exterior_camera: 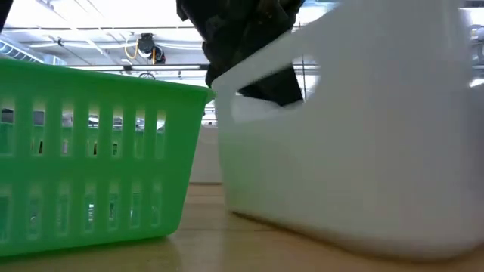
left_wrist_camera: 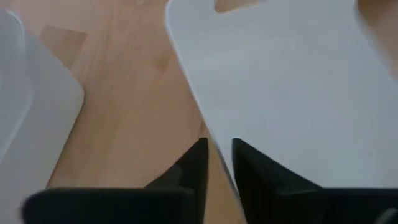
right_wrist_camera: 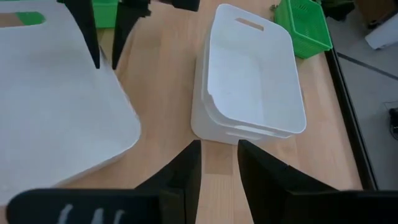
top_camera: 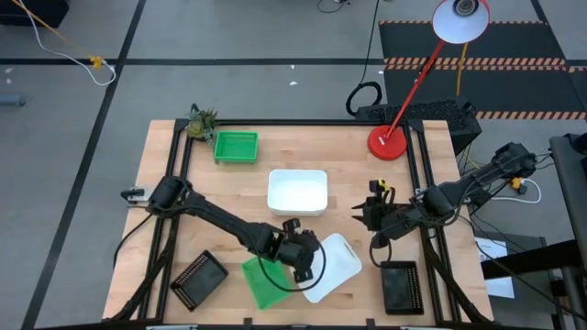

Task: Stack baskets by color
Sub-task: Stack the bottom white bin on top of the top white bins

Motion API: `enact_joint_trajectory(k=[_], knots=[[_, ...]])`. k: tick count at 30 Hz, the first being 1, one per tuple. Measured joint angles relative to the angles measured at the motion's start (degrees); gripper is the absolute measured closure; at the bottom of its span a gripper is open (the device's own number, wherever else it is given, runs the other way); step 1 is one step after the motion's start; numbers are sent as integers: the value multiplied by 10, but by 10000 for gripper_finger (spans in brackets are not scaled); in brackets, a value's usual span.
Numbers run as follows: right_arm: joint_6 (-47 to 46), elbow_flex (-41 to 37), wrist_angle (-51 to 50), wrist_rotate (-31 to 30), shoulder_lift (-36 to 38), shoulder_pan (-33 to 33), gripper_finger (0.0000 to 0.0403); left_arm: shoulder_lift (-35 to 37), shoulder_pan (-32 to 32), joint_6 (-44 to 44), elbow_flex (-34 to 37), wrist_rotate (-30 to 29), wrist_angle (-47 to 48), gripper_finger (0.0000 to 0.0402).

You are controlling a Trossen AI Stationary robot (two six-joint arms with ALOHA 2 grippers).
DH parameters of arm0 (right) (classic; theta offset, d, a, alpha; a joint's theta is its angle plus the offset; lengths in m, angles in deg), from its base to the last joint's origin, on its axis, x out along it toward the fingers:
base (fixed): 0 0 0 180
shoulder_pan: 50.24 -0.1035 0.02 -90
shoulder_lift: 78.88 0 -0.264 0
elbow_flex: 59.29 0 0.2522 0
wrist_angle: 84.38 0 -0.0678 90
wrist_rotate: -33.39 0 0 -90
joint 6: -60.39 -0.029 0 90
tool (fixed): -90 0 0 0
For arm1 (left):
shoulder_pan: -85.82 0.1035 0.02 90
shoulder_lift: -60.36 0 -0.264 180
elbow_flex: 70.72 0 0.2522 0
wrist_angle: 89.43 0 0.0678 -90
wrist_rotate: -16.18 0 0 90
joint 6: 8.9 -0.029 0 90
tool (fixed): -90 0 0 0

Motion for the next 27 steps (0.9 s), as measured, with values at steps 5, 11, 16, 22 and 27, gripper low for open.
enact_joint_trajectory(k=[5, 11, 16, 22, 27], knots=[[-2, 0, 2, 0, 1, 0, 303, 2, 2, -18, 0, 0, 5, 393], [-10, 0, 0, 0, 1, 0, 303, 15, 6, -28, 0, 3, 5, 397], [-2, 0, -4, 0, 1, -1, 303, 44, 9, -48, 0, 2, 3, 398], [0, 0, -14, 0, 1, -1, 303, 95, 18, -92, 0, 4, 17, 399], [-5, 0, -24, 0, 2, -1, 303, 152, 34, -140, 0, 7, 59, 400]])
